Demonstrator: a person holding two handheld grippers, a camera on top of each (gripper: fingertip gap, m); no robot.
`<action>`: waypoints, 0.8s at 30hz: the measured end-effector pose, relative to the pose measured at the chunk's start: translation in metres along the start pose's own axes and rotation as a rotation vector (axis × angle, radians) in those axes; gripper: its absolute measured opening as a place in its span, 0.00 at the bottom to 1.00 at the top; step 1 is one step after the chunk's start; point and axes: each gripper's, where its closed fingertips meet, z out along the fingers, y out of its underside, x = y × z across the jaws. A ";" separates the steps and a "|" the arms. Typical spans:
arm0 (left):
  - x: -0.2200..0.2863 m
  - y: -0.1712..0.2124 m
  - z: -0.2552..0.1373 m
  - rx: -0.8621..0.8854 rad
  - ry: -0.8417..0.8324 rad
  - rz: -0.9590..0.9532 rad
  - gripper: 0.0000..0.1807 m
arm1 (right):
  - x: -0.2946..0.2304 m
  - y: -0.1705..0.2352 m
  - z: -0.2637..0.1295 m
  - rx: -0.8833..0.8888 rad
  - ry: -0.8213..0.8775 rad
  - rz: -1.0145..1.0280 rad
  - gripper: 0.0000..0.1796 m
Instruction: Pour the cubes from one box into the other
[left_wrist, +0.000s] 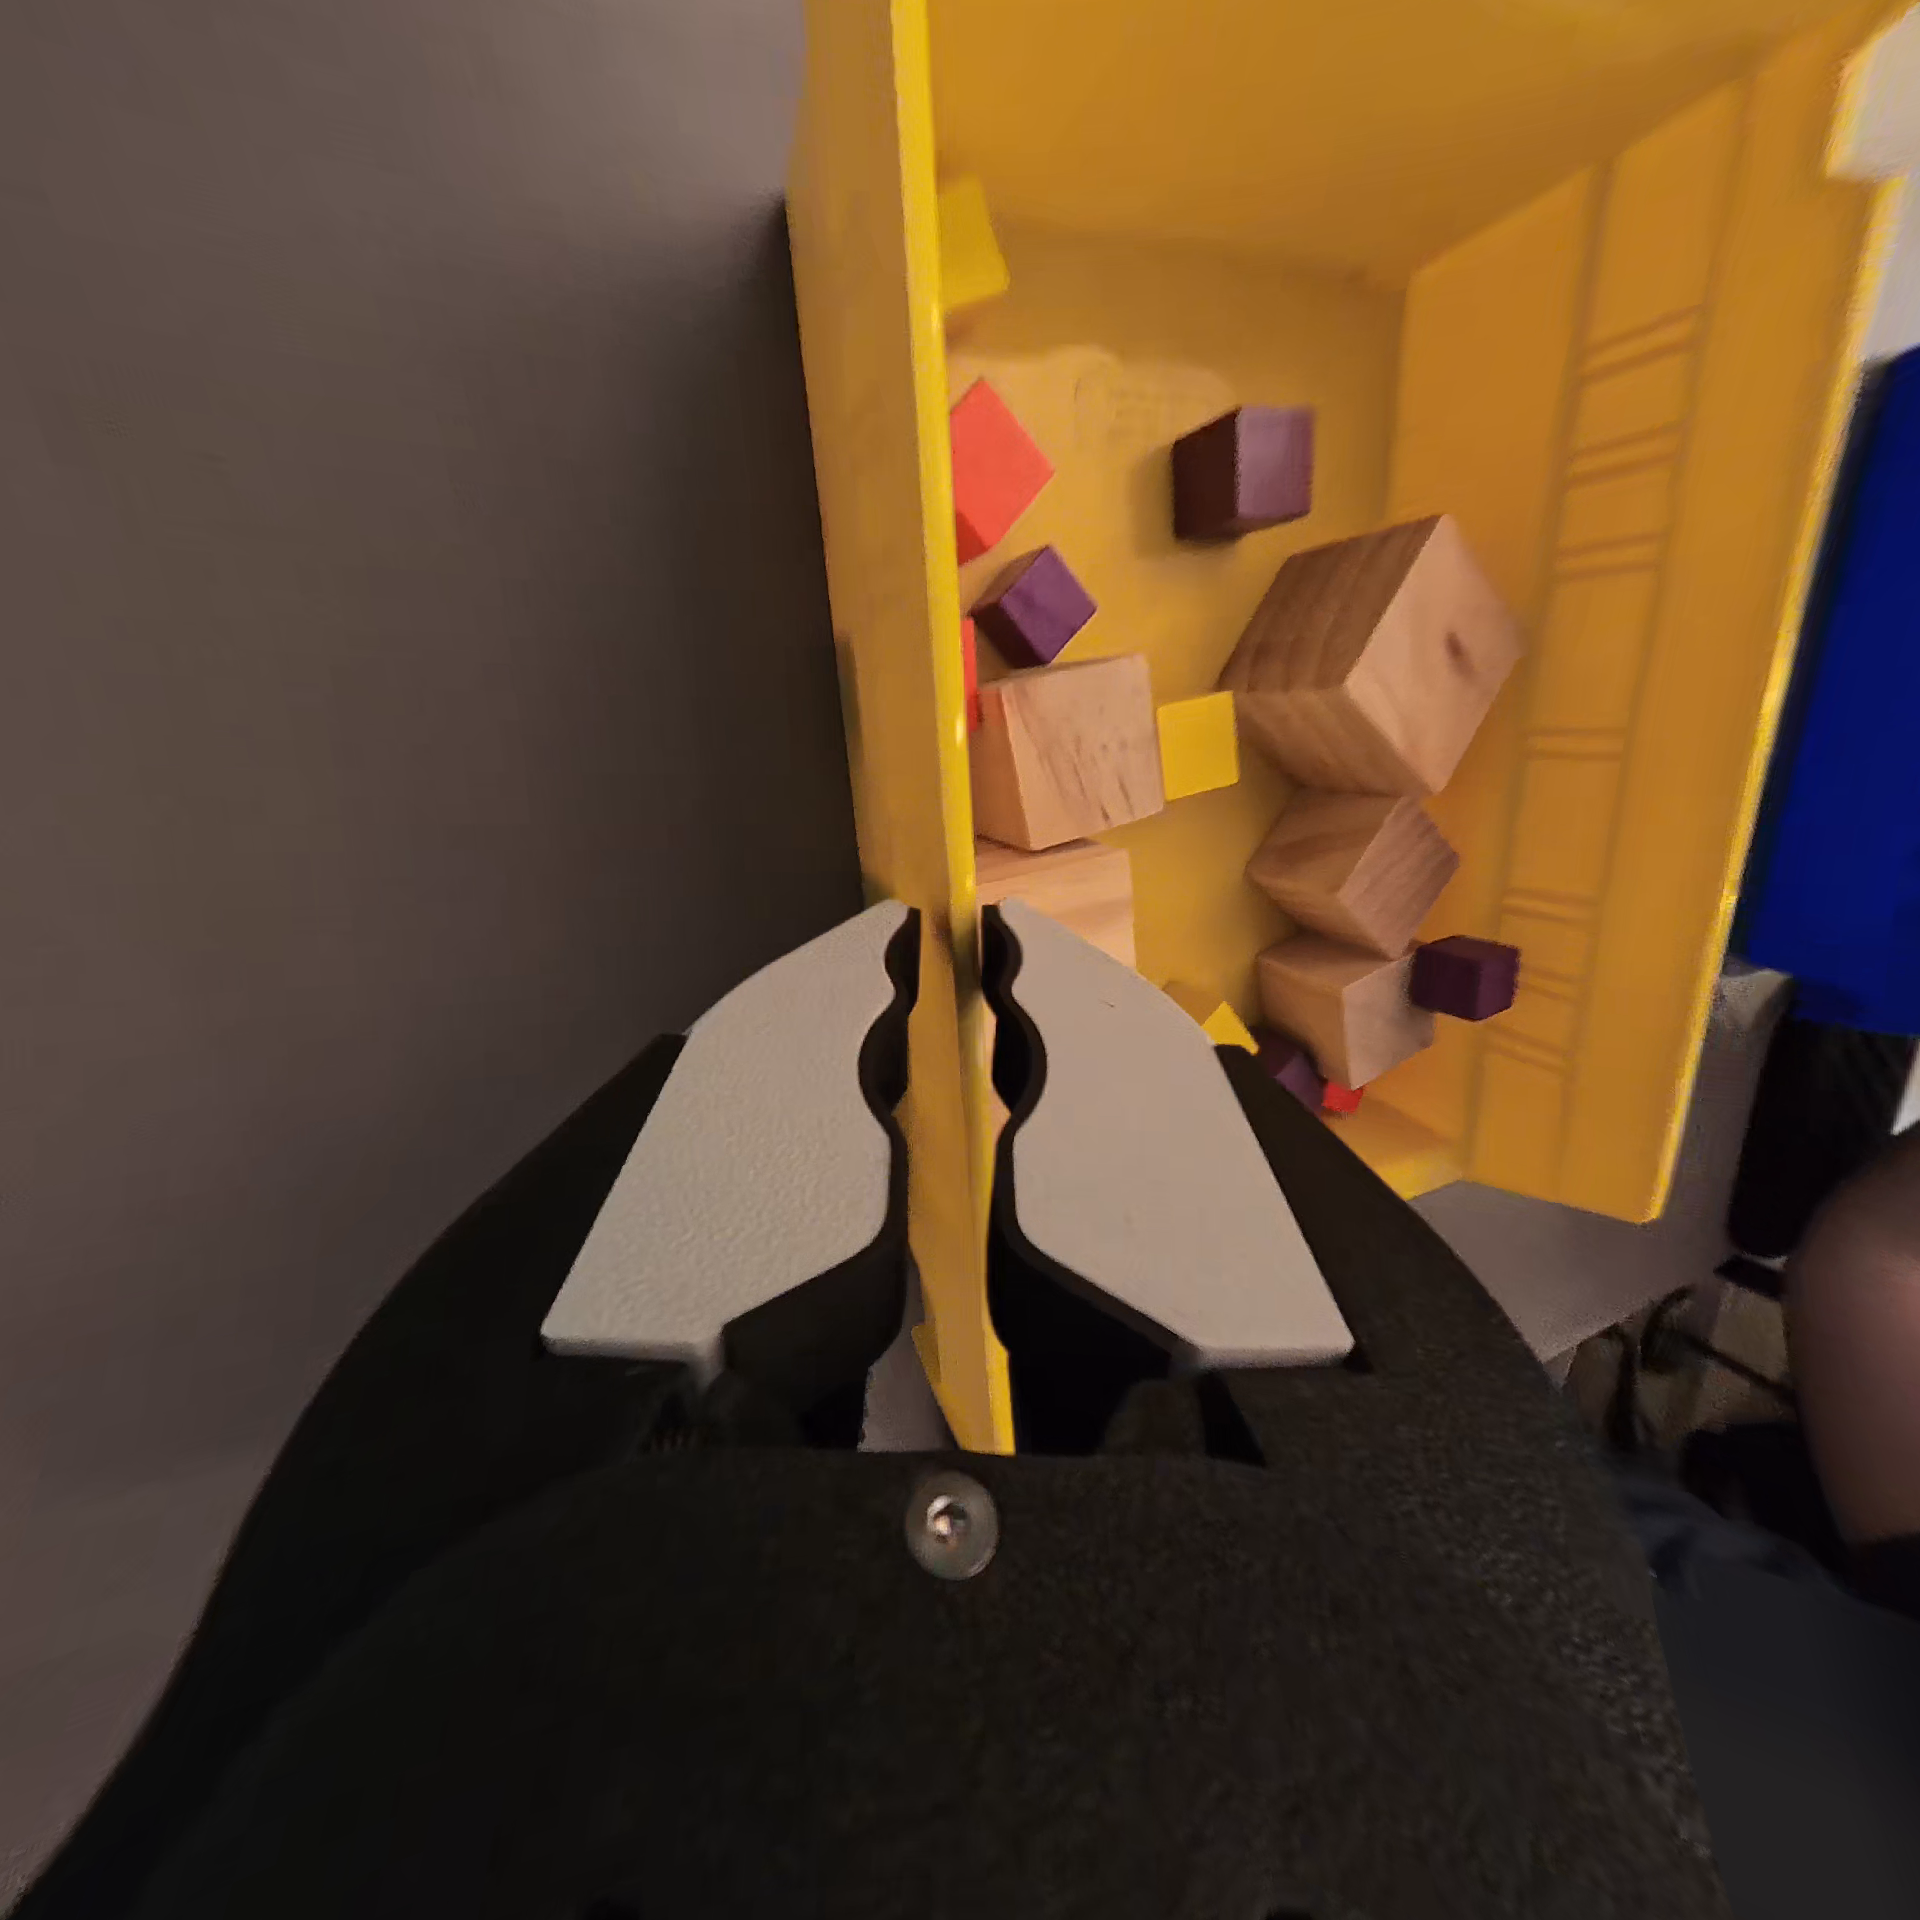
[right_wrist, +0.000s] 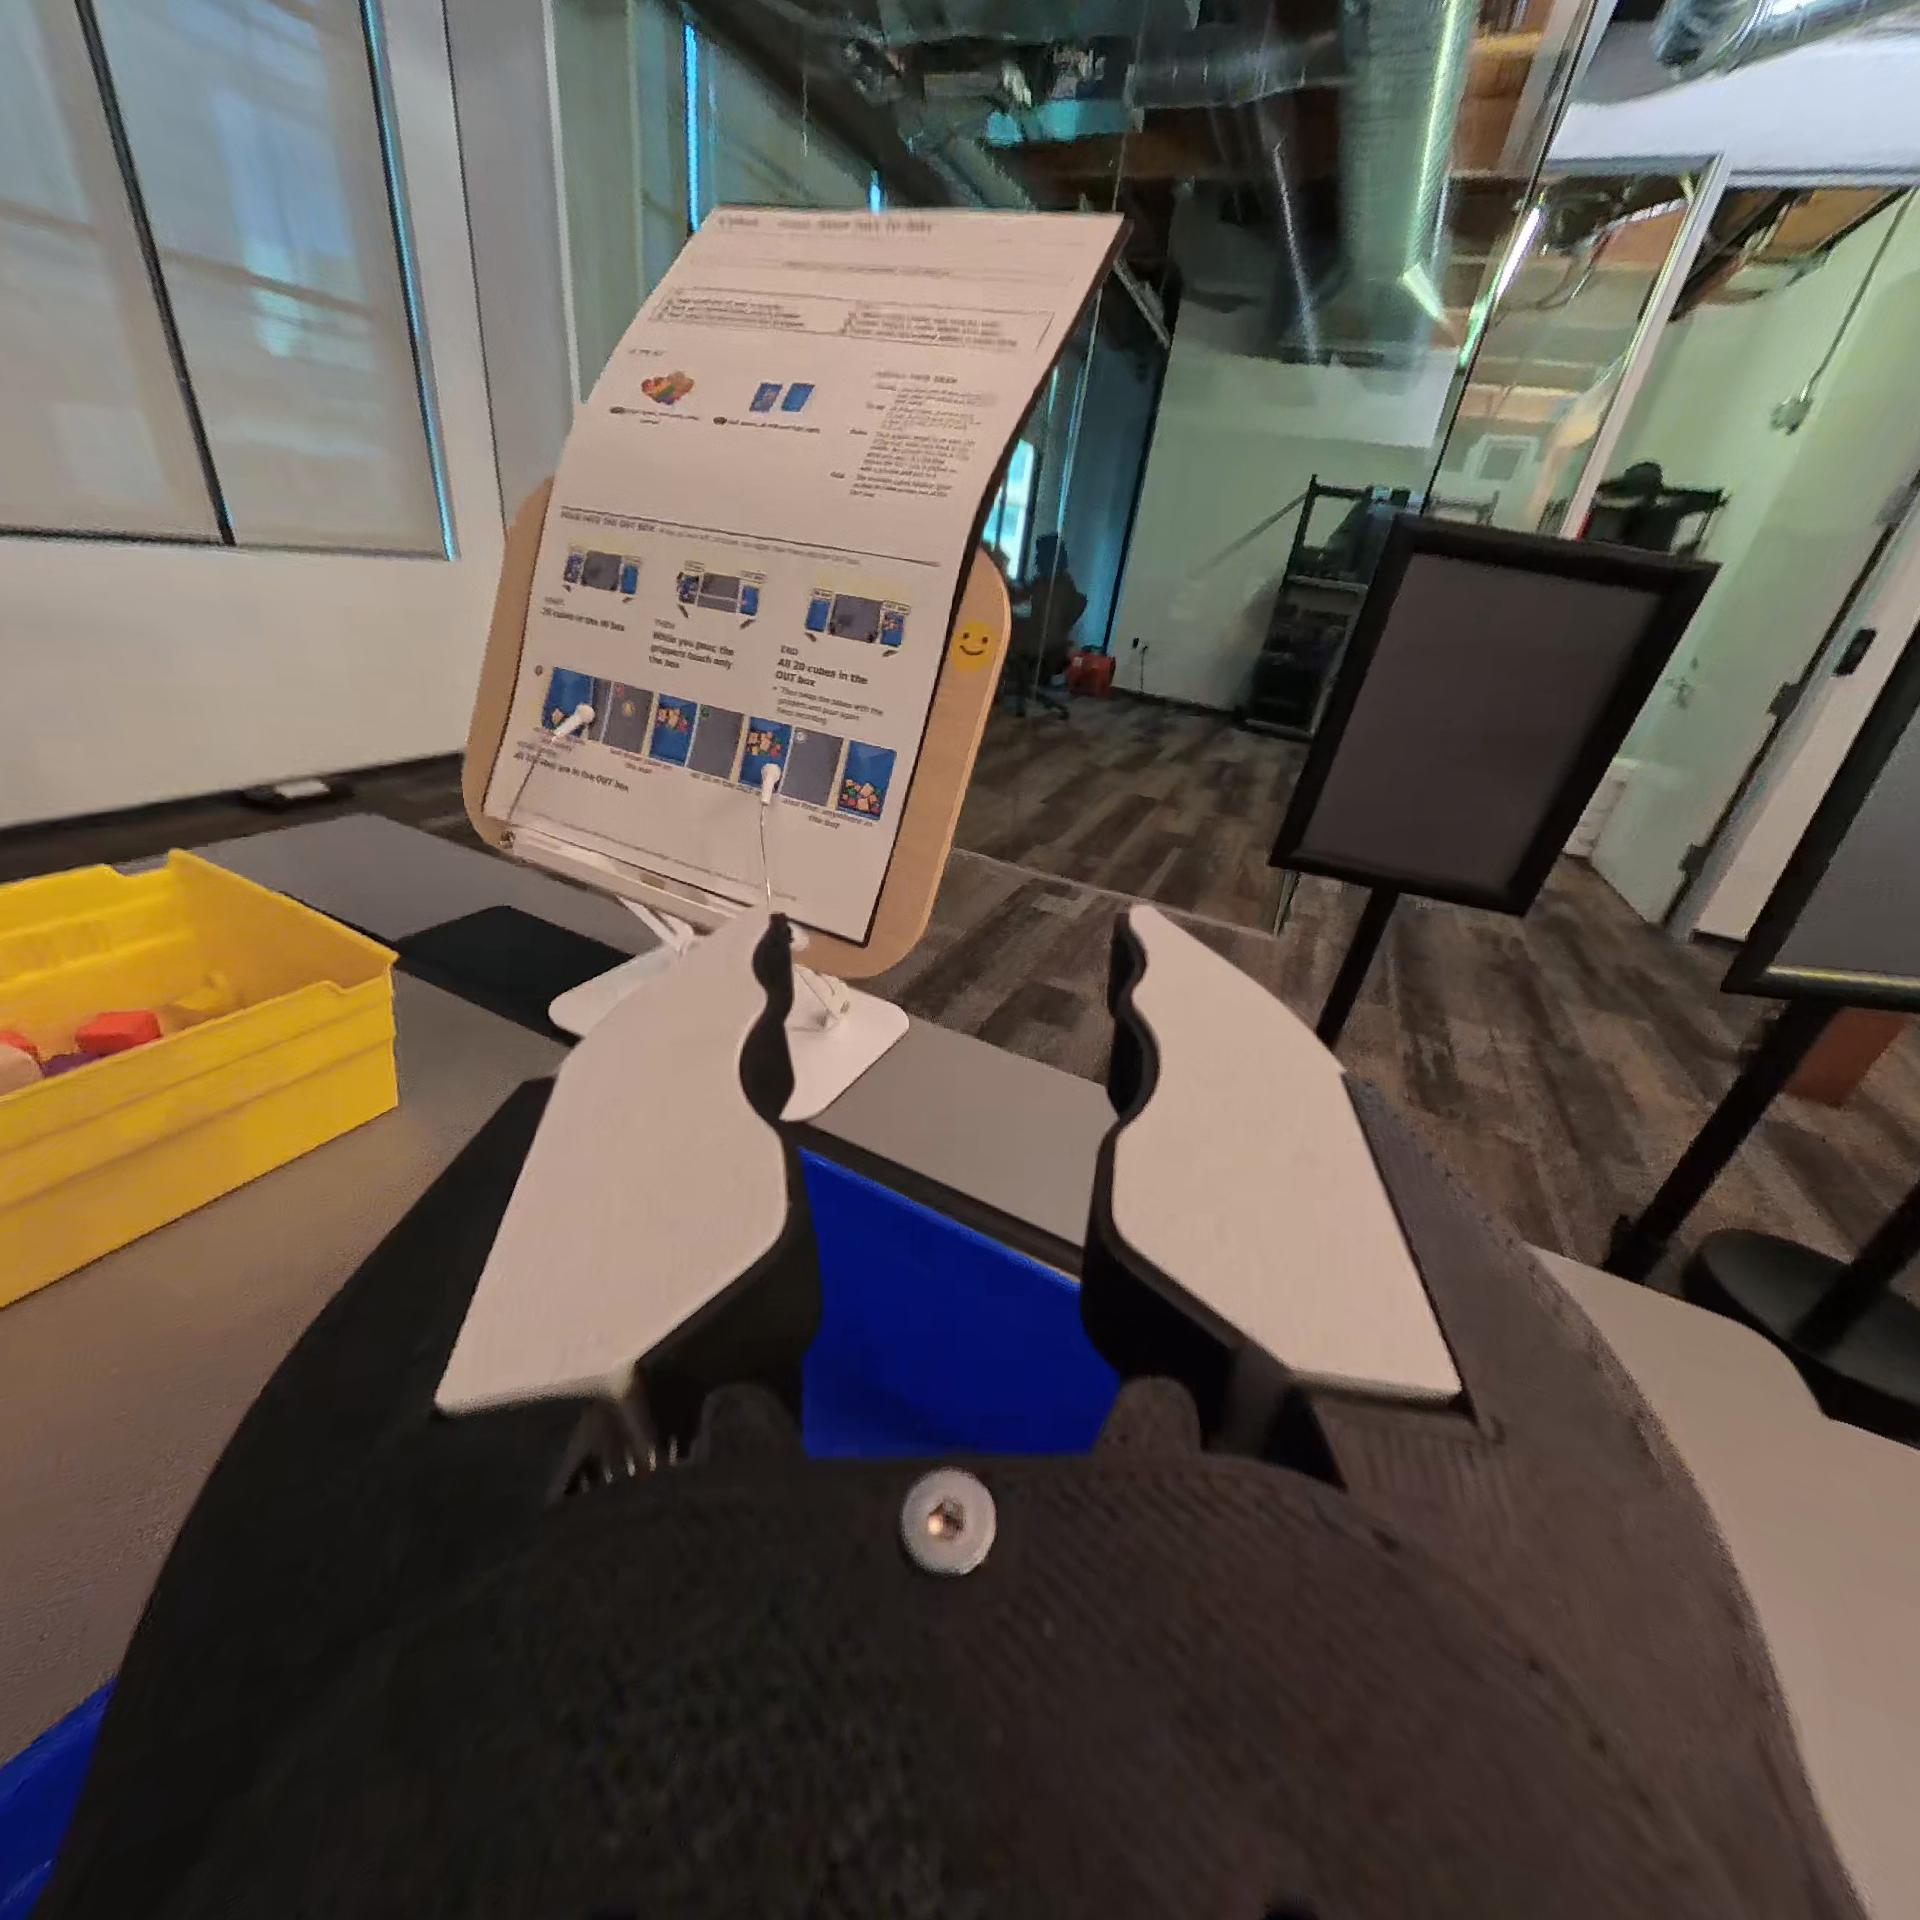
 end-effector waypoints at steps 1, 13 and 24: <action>0.001 -0.005 -0.008 0.044 0.000 0.004 0.04 | 0.001 0.005 0.001 0.026 -0.007 0.002 0.32; 0.081 -0.068 -0.135 0.803 0.084 0.315 0.05 | -0.027 -0.007 0.001 0.129 -0.009 -0.276 0.33; 0.106 -0.073 -0.193 1.217 -0.072 0.505 0.10 | -0.052 -0.014 0.007 0.137 -0.002 -0.387 0.38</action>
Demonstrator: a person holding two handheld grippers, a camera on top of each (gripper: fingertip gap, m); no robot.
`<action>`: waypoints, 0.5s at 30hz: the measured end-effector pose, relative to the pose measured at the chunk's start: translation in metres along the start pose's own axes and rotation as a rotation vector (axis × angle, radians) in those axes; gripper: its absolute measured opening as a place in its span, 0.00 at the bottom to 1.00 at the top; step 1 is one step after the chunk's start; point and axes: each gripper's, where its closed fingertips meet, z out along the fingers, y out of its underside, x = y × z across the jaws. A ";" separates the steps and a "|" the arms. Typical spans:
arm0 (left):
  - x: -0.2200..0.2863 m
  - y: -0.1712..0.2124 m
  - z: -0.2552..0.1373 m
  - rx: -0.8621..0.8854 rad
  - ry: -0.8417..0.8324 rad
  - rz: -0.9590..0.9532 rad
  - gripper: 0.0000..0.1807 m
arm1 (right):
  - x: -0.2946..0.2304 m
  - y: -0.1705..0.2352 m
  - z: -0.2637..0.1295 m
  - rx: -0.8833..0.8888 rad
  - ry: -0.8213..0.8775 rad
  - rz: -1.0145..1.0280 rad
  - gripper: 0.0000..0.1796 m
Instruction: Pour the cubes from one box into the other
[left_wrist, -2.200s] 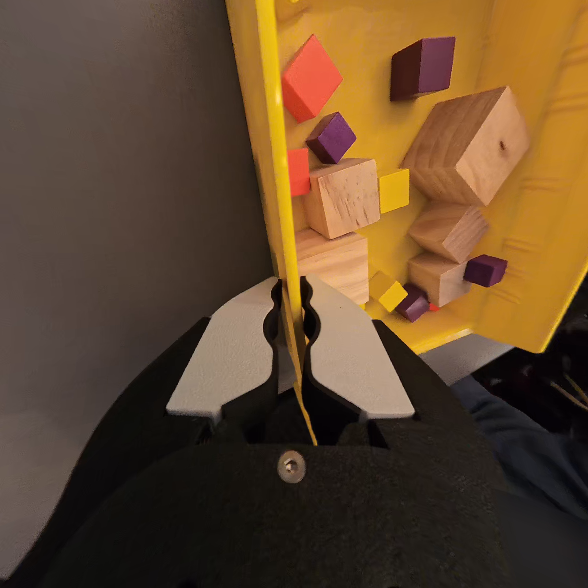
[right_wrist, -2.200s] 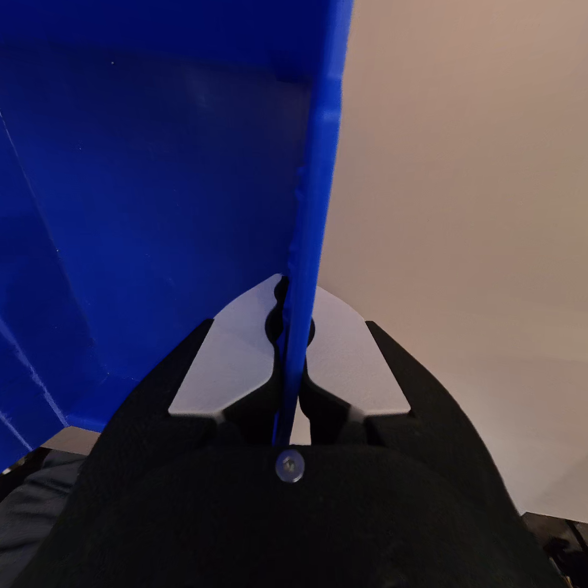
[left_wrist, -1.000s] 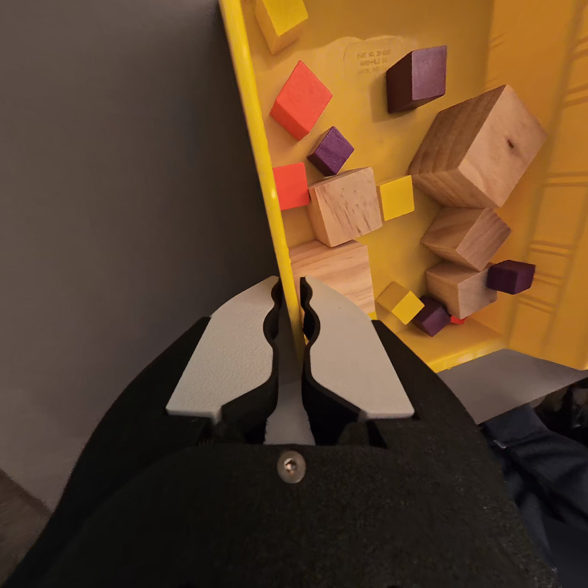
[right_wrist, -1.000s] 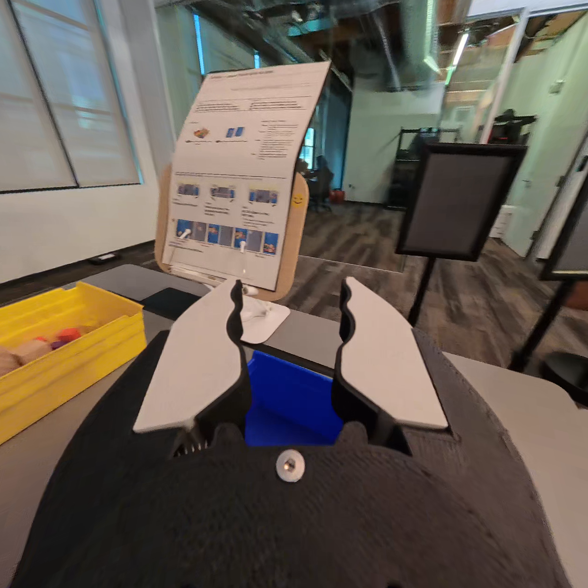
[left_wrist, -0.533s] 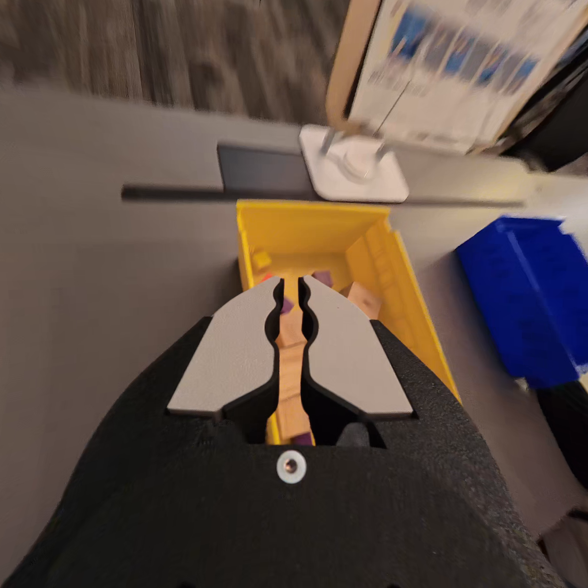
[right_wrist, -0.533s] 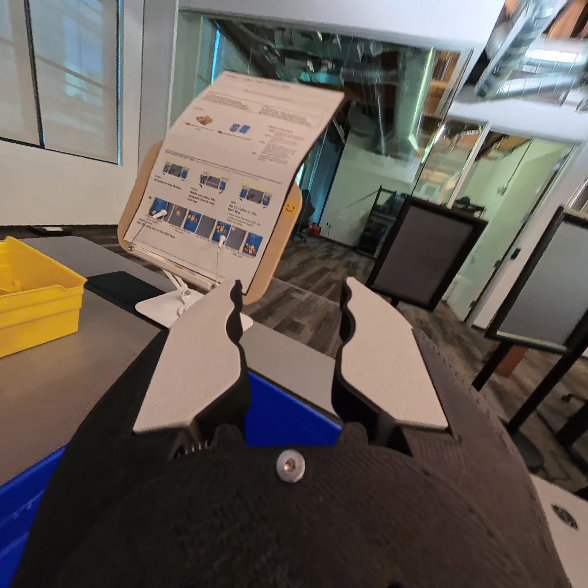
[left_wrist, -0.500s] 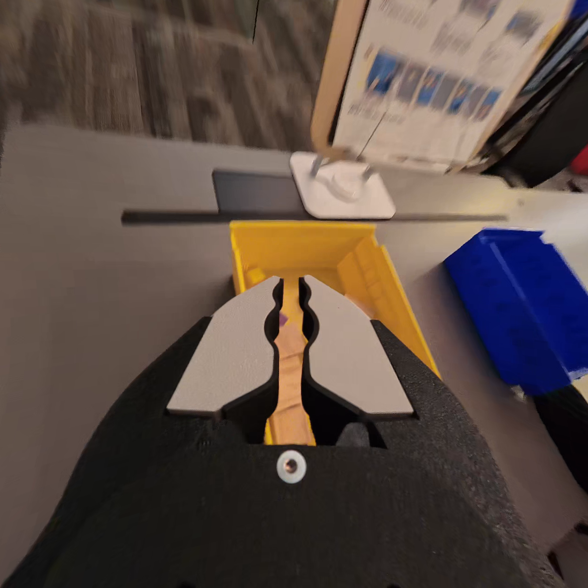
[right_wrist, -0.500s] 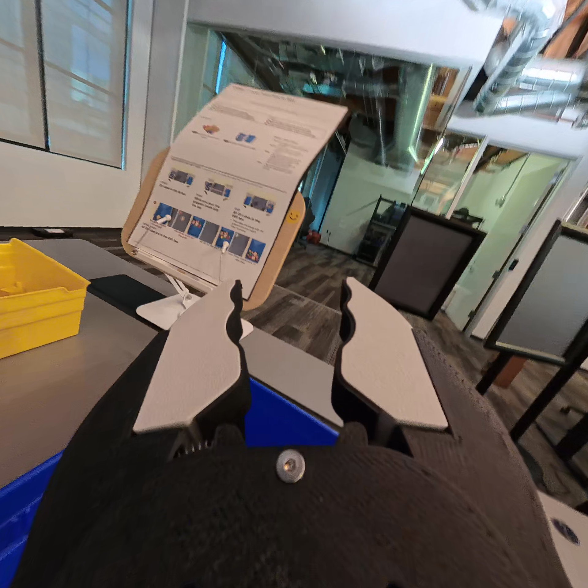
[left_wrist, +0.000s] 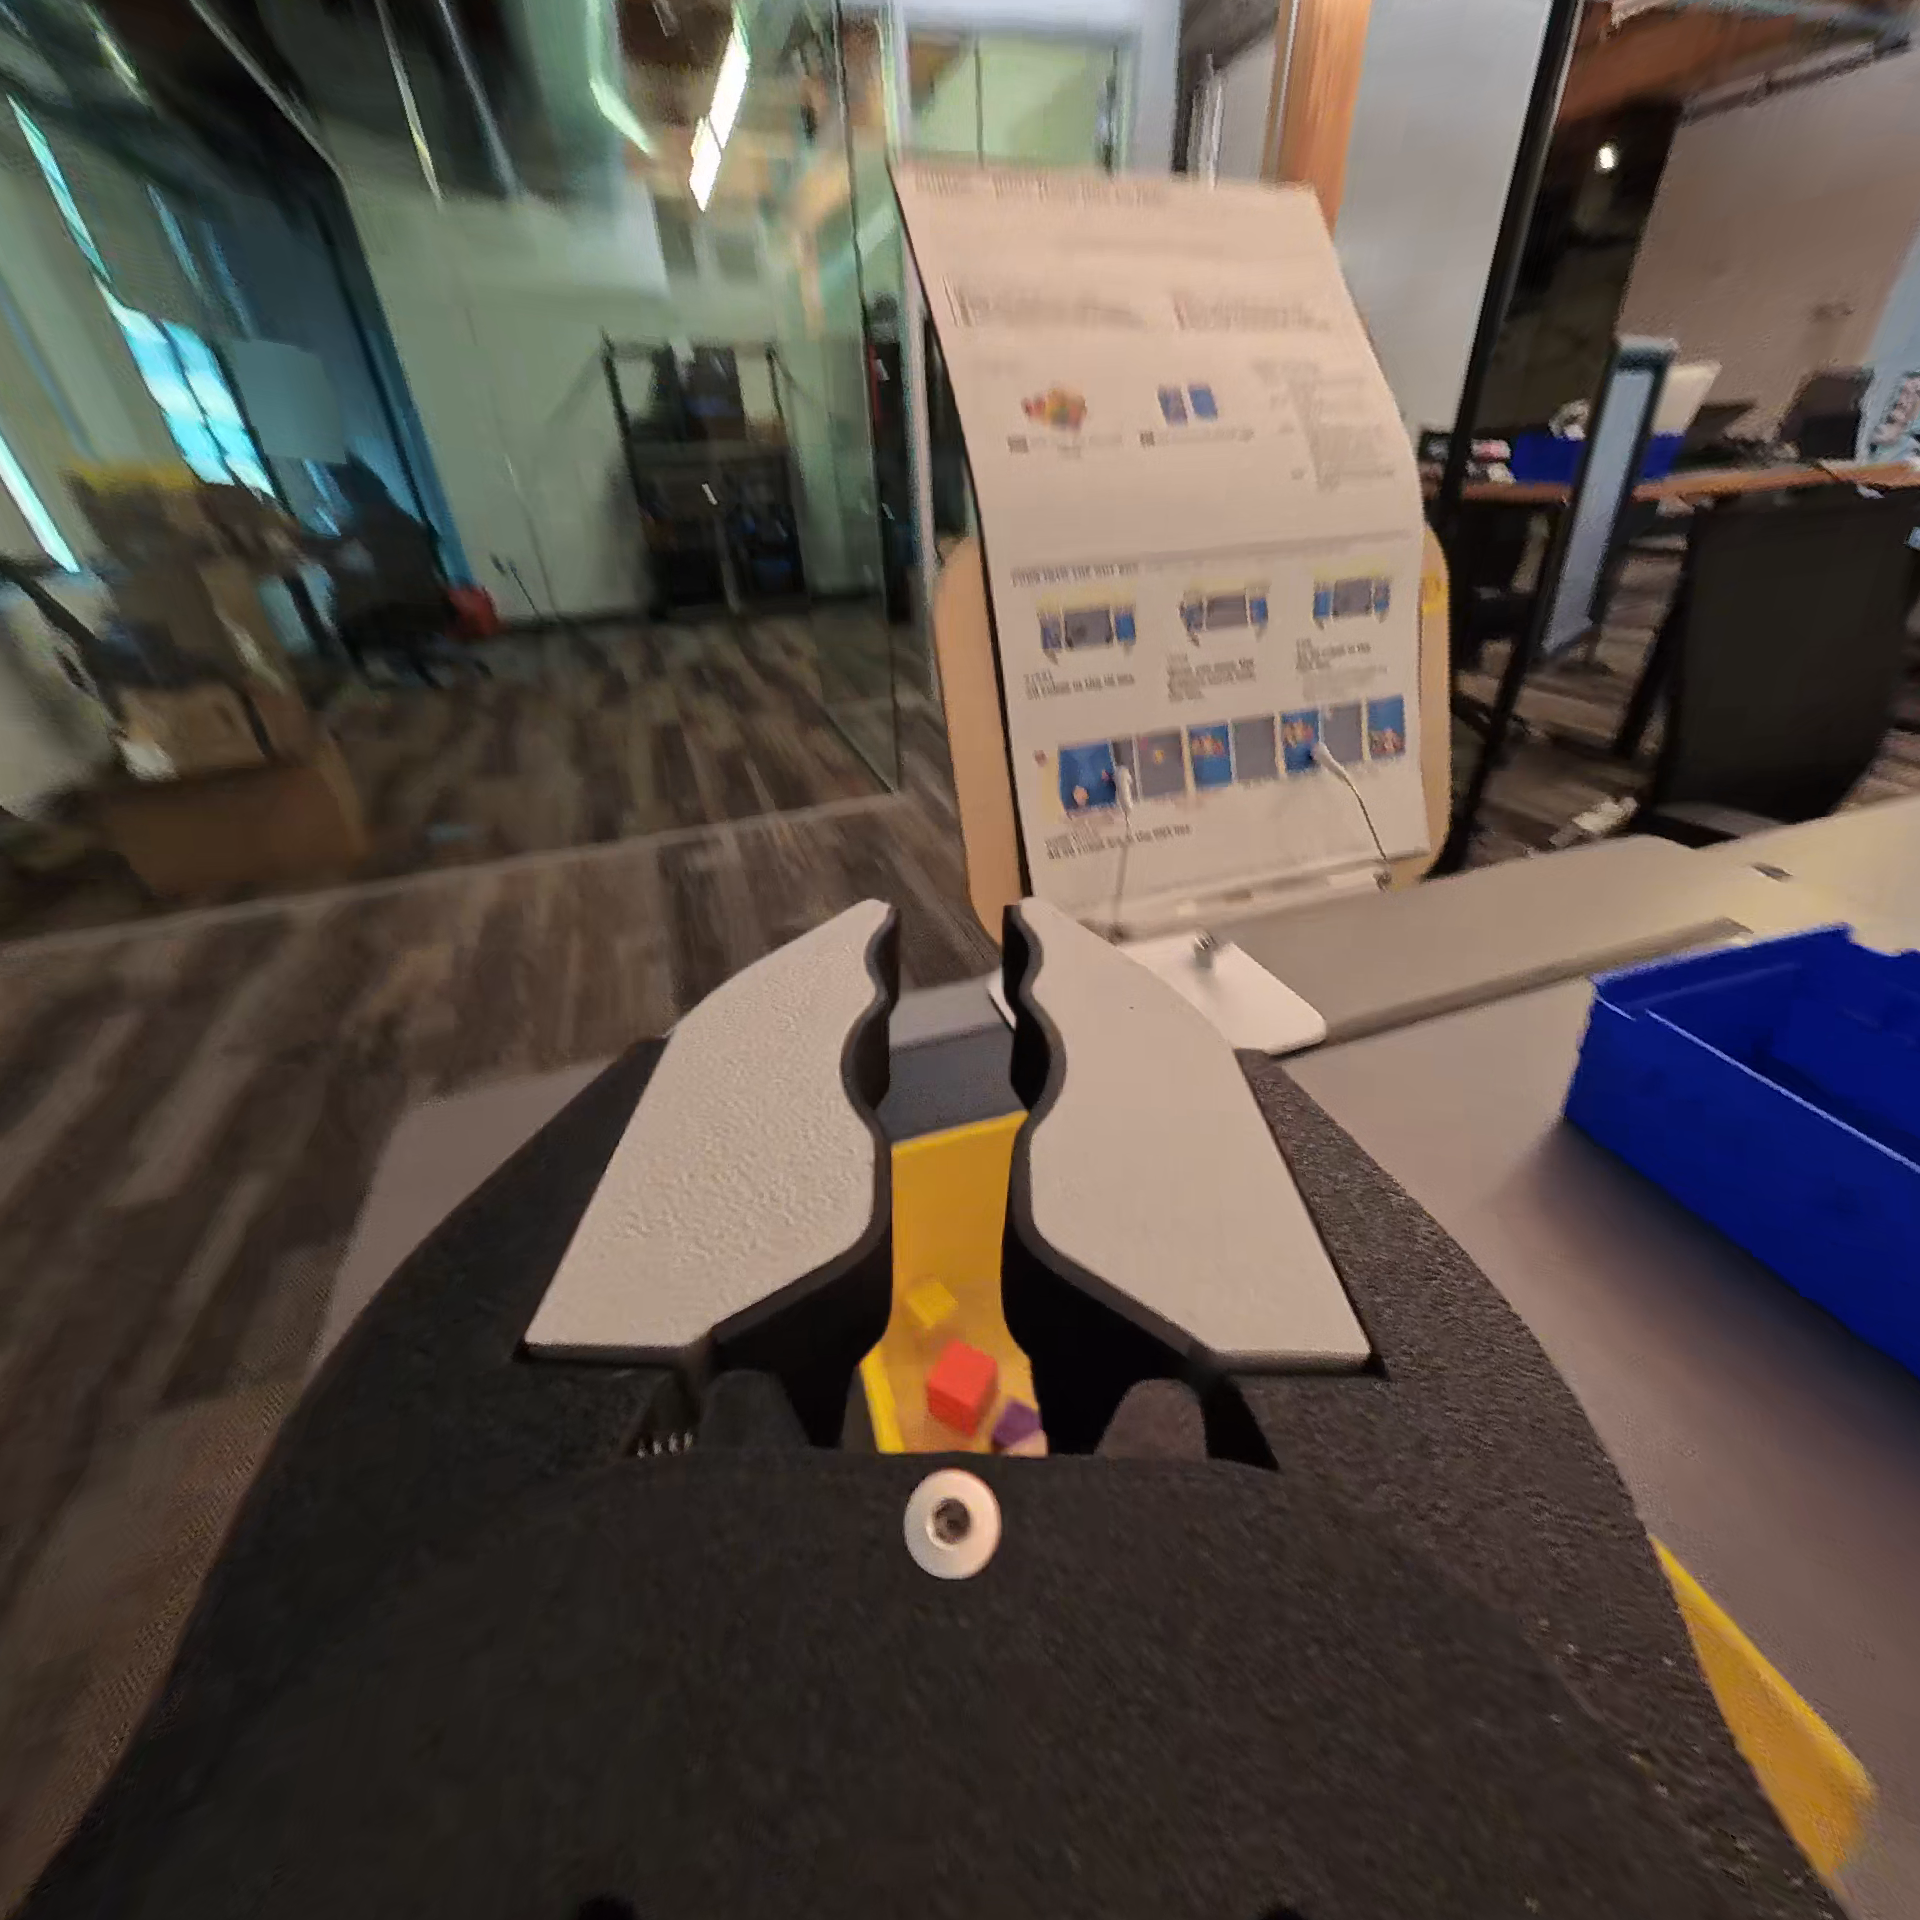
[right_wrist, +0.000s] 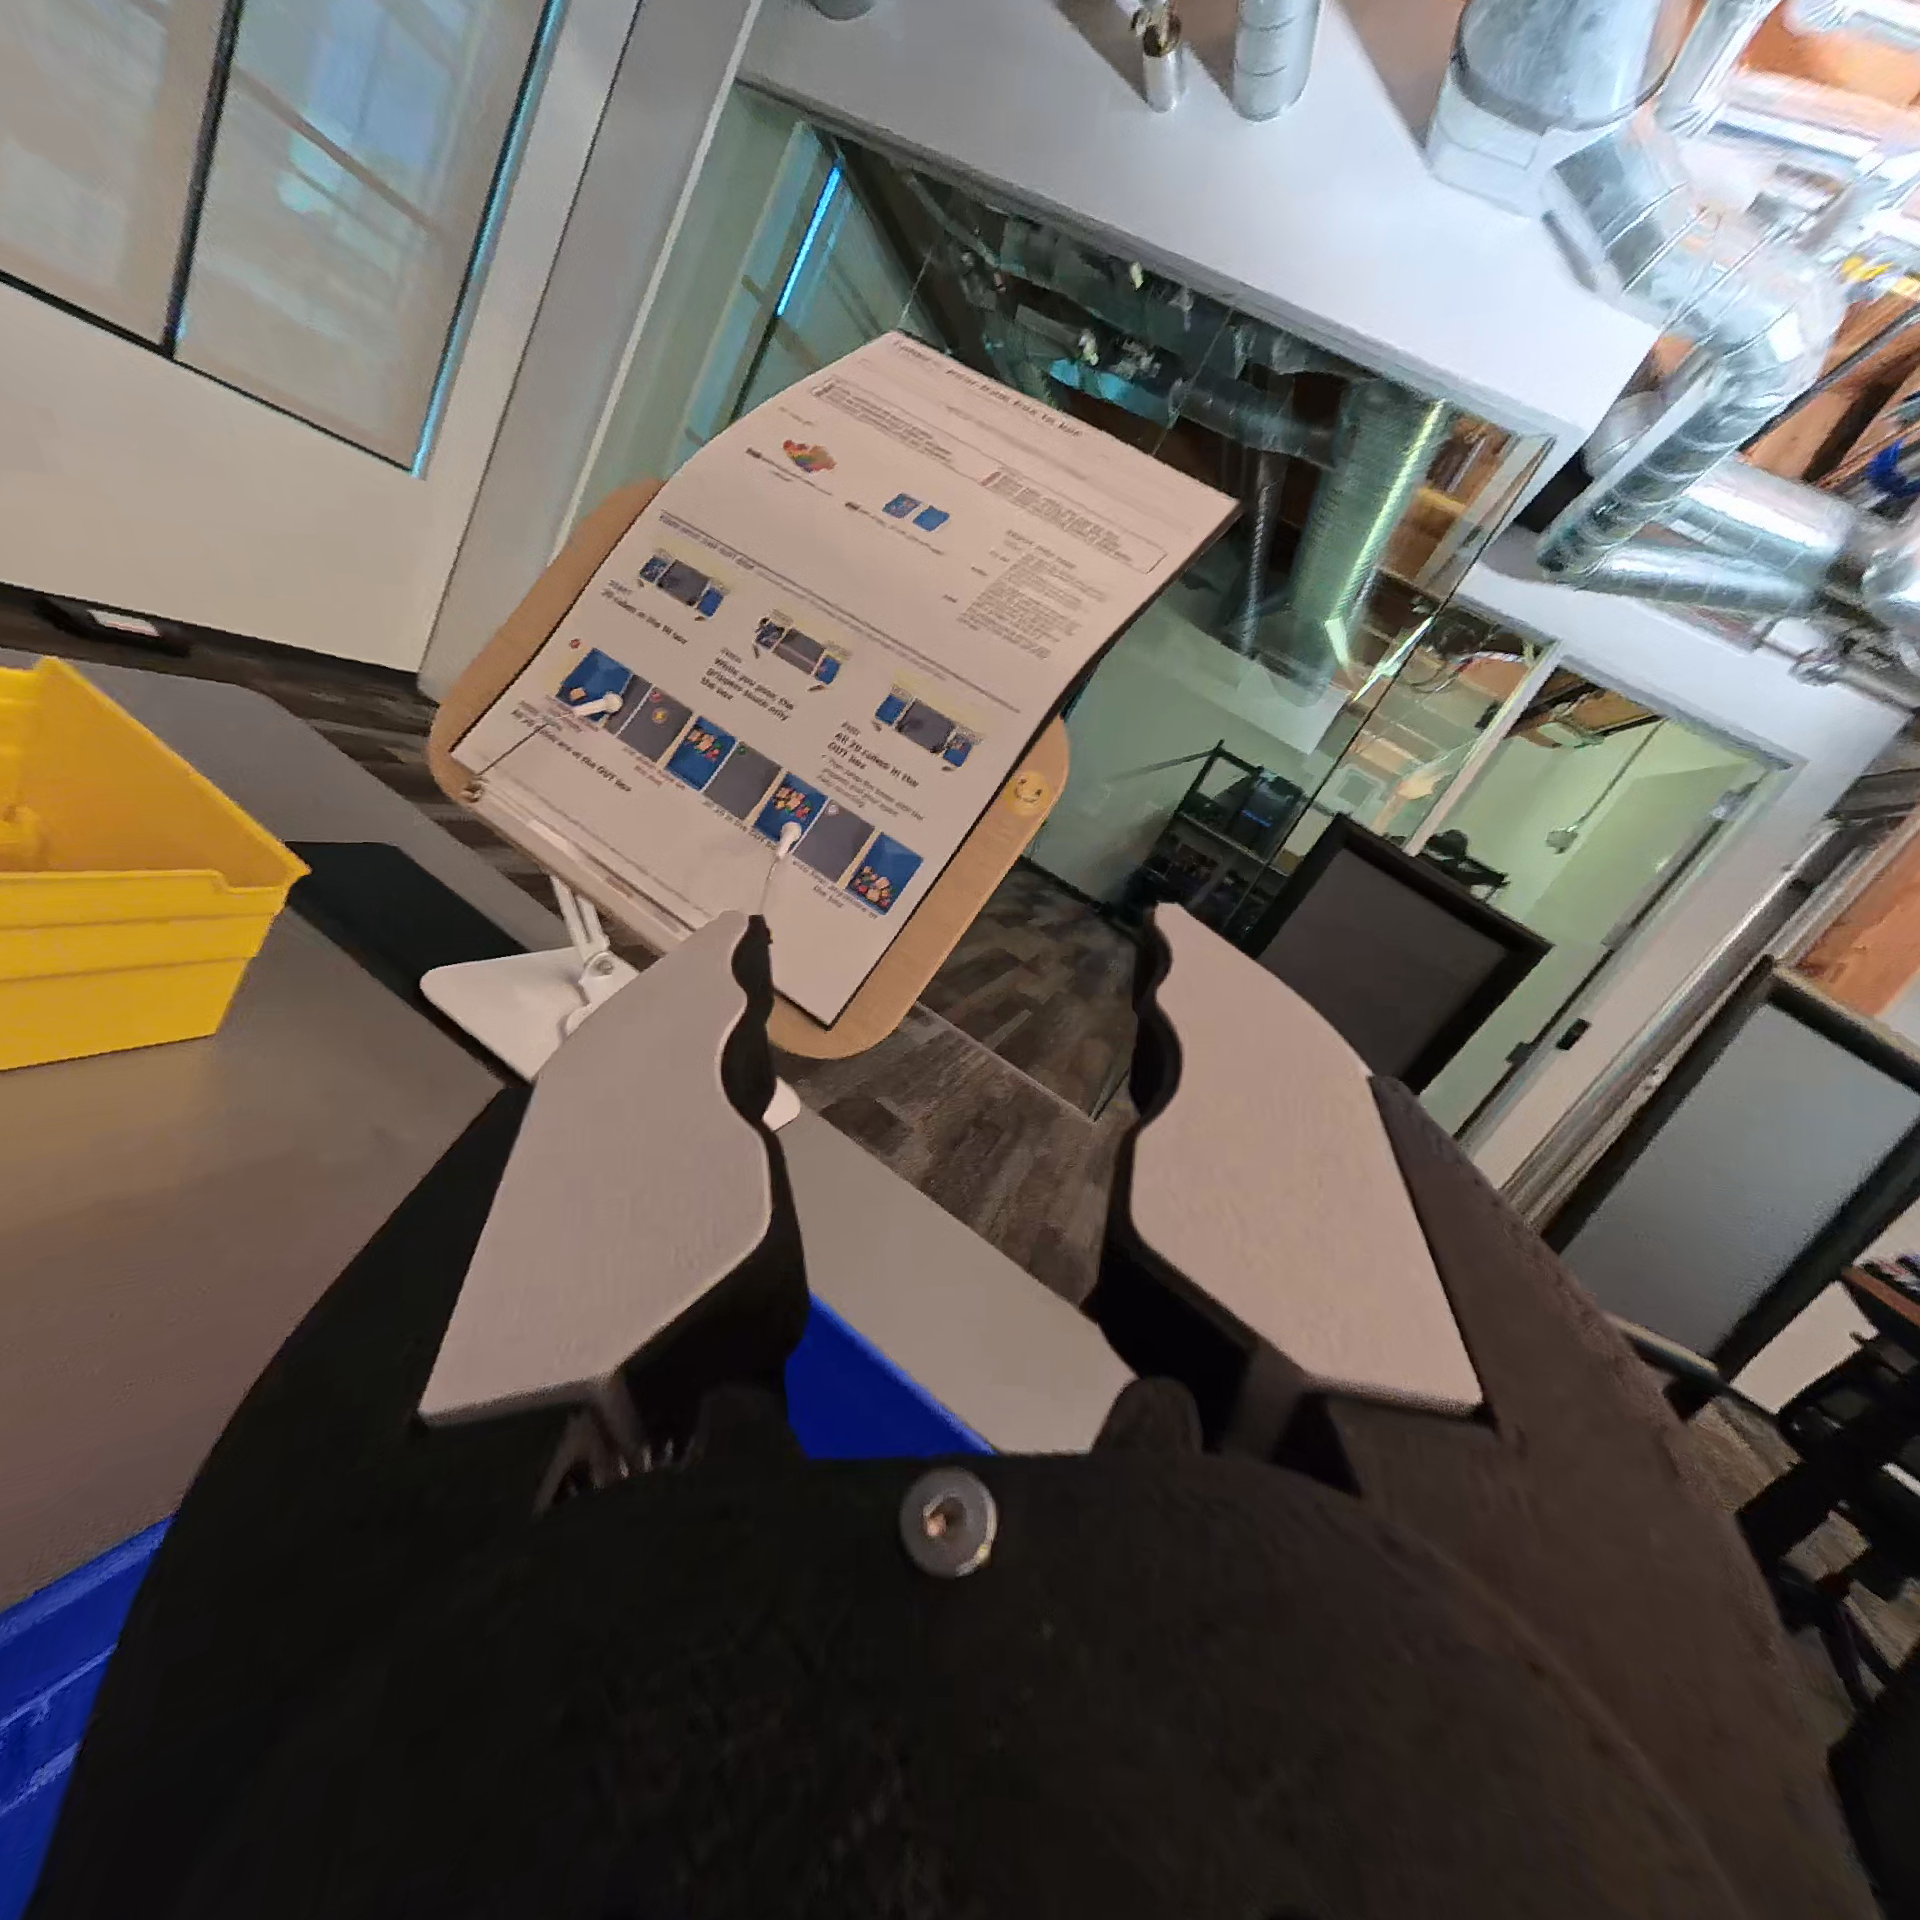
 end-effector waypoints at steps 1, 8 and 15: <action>0.000 -0.006 -0.006 0.055 -0.019 0.037 0.10 | 0.001 -0.003 -0.001 0.012 0.012 -0.011 0.38; -0.003 -0.016 -0.024 0.157 -0.090 0.164 0.12 | 0.013 -0.014 -0.008 0.039 0.030 0.105 0.42; -0.017 0.077 0.003 -0.309 0.025 0.008 0.07 | 0.002 -0.017 -0.009 0.064 -0.086 0.217 0.30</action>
